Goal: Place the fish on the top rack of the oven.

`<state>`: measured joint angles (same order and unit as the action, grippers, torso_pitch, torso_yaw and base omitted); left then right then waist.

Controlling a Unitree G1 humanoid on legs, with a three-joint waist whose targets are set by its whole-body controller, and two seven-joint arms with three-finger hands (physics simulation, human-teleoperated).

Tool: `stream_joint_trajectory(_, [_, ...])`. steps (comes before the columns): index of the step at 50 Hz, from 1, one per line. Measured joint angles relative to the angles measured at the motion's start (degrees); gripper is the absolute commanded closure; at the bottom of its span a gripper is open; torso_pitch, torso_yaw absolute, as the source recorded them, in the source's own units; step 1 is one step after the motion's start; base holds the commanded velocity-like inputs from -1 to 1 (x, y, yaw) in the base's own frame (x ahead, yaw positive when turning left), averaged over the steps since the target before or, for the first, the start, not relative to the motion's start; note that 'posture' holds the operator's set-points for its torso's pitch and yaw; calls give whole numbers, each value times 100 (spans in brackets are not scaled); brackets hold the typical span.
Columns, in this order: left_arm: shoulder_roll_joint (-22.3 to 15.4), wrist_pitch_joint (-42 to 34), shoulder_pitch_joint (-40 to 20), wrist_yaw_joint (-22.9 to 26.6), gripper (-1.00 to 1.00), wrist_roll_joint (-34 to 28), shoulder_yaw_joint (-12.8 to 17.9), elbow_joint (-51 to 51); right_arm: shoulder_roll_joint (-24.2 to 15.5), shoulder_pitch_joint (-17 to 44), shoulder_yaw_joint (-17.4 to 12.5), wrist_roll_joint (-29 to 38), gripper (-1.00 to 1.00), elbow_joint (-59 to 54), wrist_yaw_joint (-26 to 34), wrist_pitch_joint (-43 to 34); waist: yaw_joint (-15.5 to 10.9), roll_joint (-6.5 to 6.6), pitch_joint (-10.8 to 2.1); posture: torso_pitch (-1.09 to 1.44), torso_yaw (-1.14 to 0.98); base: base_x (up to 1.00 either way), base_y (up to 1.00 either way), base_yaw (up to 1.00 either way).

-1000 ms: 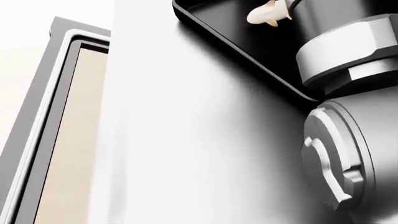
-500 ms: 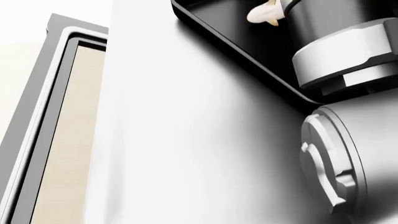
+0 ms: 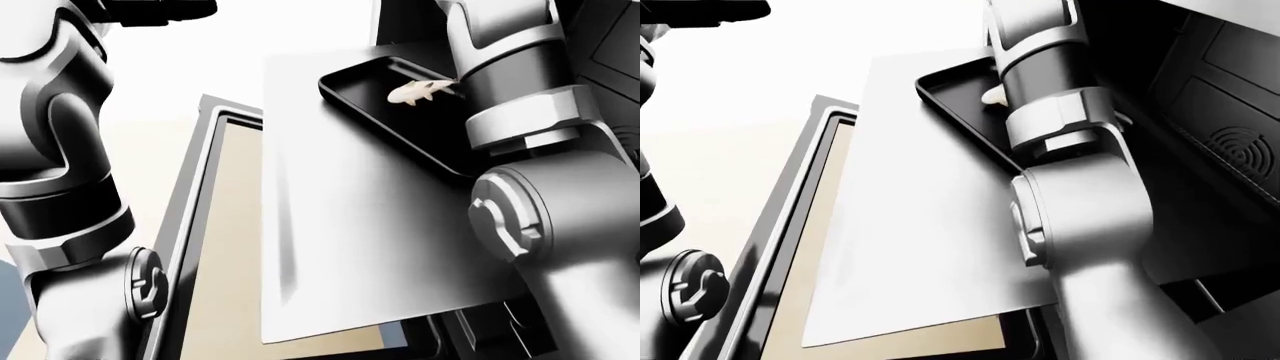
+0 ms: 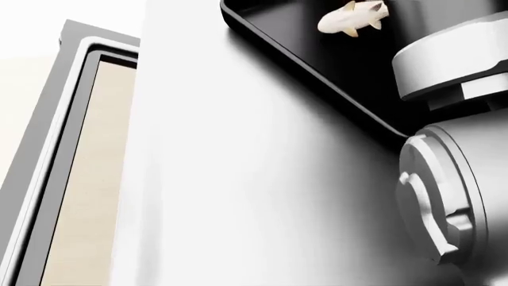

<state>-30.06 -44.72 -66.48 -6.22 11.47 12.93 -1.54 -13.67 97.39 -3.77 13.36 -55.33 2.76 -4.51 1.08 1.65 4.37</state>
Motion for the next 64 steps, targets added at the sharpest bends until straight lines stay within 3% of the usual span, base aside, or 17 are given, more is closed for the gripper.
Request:
stream_joint_trajectory(16, [-23,230,-46,-87,-100,131,-3,88,-74,22,-20,-41,-100,166,-291,343,-7,-12,7,0,0,0,0,0])
stream_joint_trajectory(64, [-101,831,-277,-247,-100,319,-22,239,-84,-13,23,164,-100,664,-363,879,-12,-28,40,0,0,0,0,0])
